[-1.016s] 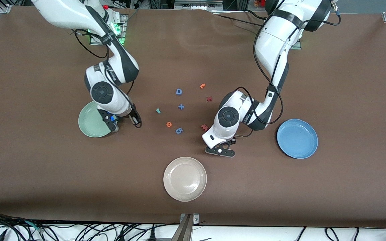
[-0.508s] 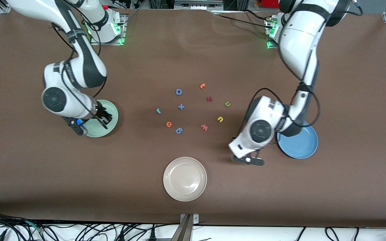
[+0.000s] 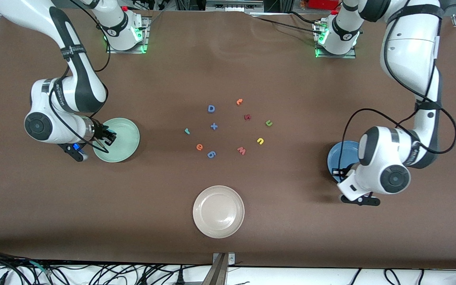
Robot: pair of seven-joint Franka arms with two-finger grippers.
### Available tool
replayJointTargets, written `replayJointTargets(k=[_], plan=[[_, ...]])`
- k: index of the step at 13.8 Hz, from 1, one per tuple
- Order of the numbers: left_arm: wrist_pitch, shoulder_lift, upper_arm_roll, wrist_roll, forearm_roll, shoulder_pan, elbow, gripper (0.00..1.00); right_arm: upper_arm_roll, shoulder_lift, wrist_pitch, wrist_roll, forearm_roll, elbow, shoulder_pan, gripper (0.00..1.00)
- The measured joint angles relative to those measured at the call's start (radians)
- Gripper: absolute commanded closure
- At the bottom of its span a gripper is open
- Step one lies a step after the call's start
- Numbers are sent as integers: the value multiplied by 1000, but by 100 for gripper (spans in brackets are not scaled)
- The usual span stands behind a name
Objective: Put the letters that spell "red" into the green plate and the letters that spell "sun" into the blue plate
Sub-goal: 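Release S over blue plate with the left gripper while the right gripper releases p, then reach the left gripper to yellow u while the right gripper reaches teal l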
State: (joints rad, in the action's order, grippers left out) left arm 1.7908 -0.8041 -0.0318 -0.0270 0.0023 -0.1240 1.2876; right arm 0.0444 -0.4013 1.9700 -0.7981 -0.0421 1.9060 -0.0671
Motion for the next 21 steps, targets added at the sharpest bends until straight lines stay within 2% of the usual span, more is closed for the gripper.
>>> replayJointTargets(k=[1,4,6,8,9,10,12,14,18,21], plan=[[-16,-3,1,18,11,13,11,0,0,-21,3,0,-8,7,-1,65],[-35,-6,8,46,59,16,29,0,3,-60,51,0,-31,40,-1,64],[-38,-6,18,47,54,12,29,0,4,-68,97,0,-32,72,-1,58],[-35,-5,53,42,-8,9,28,0,6,-74,127,0,-32,93,-2,26],[-31,-3,77,29,-41,5,28,0,6,-76,133,0,-32,97,-2,13],[-28,0,108,-2,-54,0,27,0,7,-77,134,0,-32,97,-2,7],[-4,6,170,-92,-55,-20,27,0,11,-72,135,-5,-35,94,-1,6],[81,17,198,-179,-55,-64,51,0,43,-54,133,-53,-50,84,-1,6],[367,110,205,-315,-55,-163,279,0,168,-25,137,-272,-54,36,-11,6],[556,158,205,-444,-53,-242,442,0,238,-30,213,-403,-54,28,-26,6]])
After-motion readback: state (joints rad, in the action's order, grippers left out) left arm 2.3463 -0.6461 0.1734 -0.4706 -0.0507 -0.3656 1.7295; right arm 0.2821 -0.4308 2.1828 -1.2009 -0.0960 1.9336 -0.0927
